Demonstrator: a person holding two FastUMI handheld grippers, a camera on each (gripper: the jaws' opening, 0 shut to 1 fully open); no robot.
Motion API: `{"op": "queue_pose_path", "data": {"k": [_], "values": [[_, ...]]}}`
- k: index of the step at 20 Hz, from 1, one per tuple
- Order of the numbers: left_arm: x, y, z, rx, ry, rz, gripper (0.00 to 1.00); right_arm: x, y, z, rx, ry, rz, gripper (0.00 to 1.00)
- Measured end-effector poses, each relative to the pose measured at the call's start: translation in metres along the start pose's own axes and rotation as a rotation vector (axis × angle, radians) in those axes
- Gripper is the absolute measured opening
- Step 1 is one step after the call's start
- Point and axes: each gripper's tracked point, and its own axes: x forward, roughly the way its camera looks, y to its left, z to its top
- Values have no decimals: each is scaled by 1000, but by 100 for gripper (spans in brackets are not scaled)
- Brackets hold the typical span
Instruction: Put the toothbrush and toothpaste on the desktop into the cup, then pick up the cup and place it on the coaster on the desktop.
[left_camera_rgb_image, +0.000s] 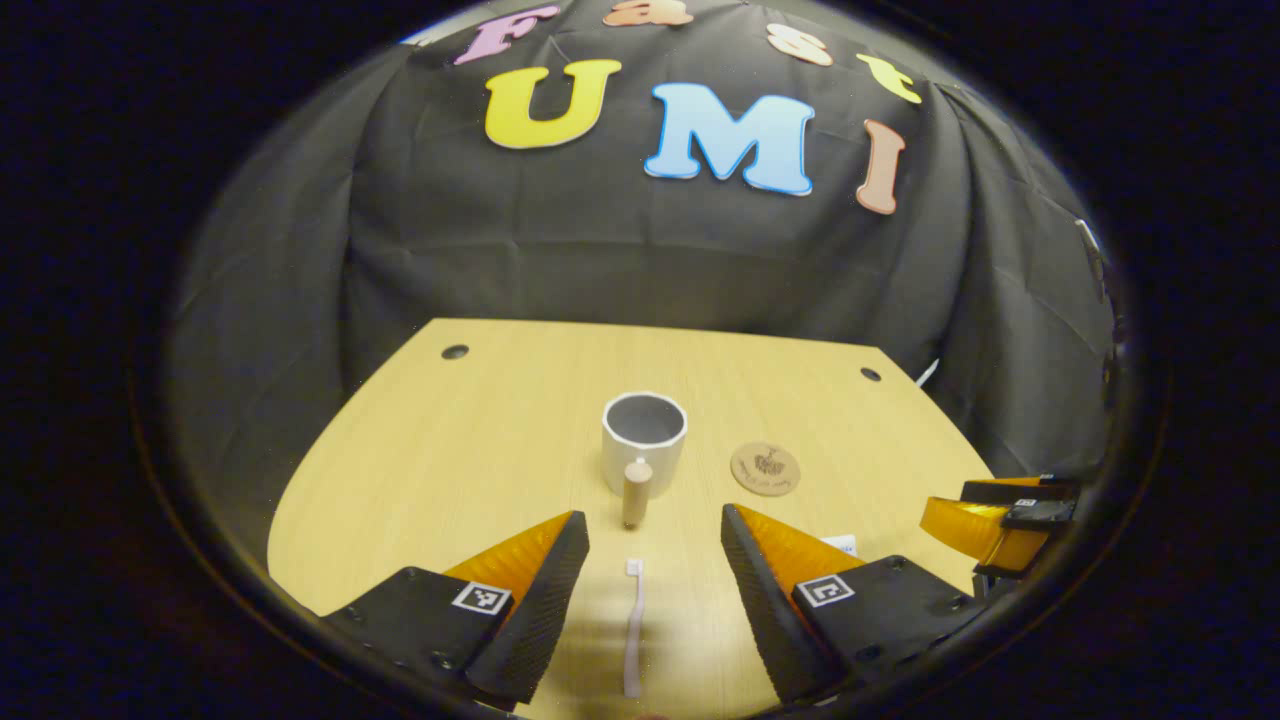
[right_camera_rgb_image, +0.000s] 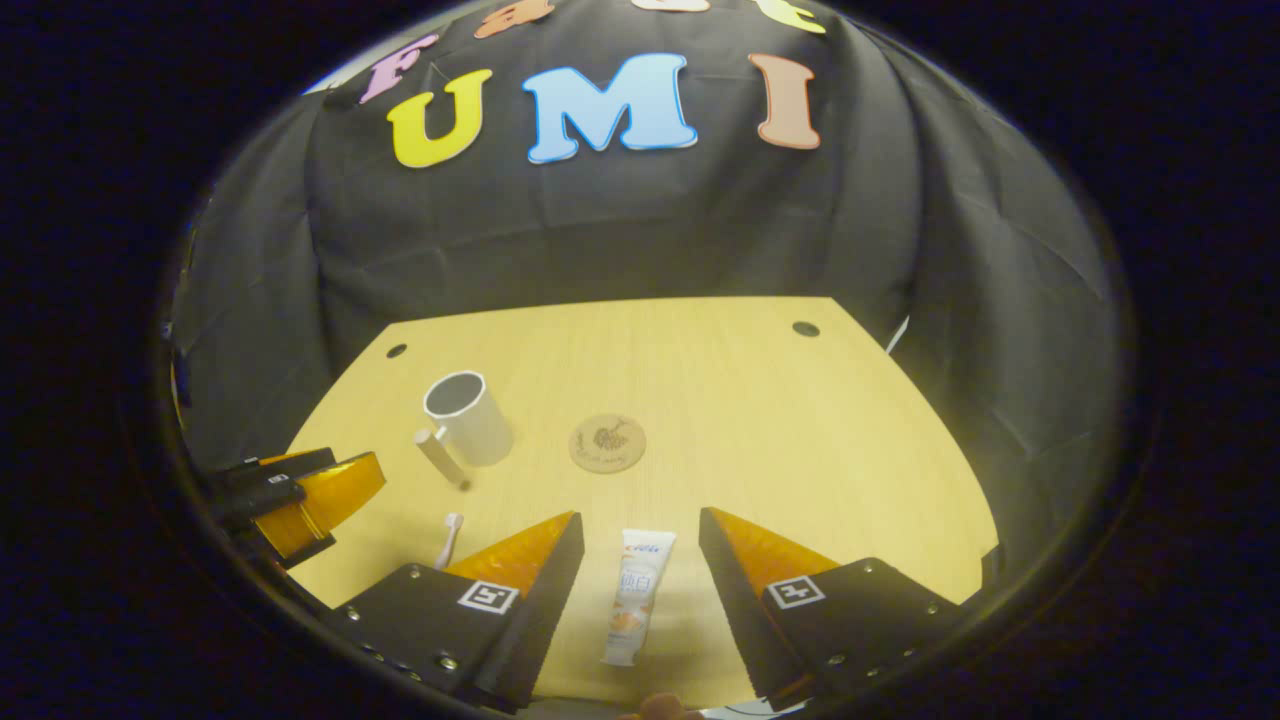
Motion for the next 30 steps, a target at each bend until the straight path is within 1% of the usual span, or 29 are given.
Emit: {"op": "queue_pose_path", "data": {"k": [4, 5, 6, 8, 11, 14, 17, 18, 19, 20, 21, 22, 23, 24, 25, 27, 28, 29, 30], "values": [[22, 3, -47, 0, 189, 9, 88, 17, 1, -38, 40, 168, 32, 76], [25, 3, -58, -4, 233, 4, 93, 21, 3, -45, 46, 205, 37, 76], [27, 4, -68, -6, 276, 1, 89, 25, 4, -53, 52, 241, 45, 76], [30, 7, -83, 0, 357, 6, 89, 30, 6, -65, 56, 301, 57, 76], [35, 15, -101, 3, 462, 20, 89, 39, 6, -80, 48, 371, 62, 76], [36, 14, -128, -14, 597, 24, 89, 49, 7, -89, 57, 430, 68, 76], [39, 21, -151, -6, 692, 36, 90, 57, 9, -95, 72, 479, 75, 76], [41, 22, -156, -2, 716, 33, 90, 58, 10, -96, 75, 493, 80, 76], [43, 23, -159, 7, 732, 34, 90, 61, 9, -98, 77, 505, 80, 74], [43, 25, -161, 18, 745, 36, 90, 64, 9, -101, 78, 516, 79, 77], [44, 26, -162, 24, 757, 37, 90, 65, 10, -103, 80, 530, 79, 75], [44, 26, -163, 24, 765, 36, 99, 66, 11, -105, 81, 541, 84, 77], [45, 25, -165, 21, 774, 37, 90, 67, 12, -106, 80, 551, 86, 76], [47, 26, -167, 23, 779, 47, 89, 69, 11, -108, 78, 561, 80, 77], [48, 28, -165, 31, 776, 55, 95, 70, 10, -110, 76, 572, 70, 77], [50, 30, -166, 46, 771, 64, 84, 74, 8, -112, 77, 583, 56, 77], [50, 32, -167, 61, 774, 73, 71, 75, 8, -115, 82, 593, 54, 77], [50, 32, -169, 71, 772, 71, 72, 75, 7, -117, 80, 605, 46, 77], [50, 31, -167, 81, 768, 71, 76, 77, 6, -115, 80, 597, 46, 77]]}}
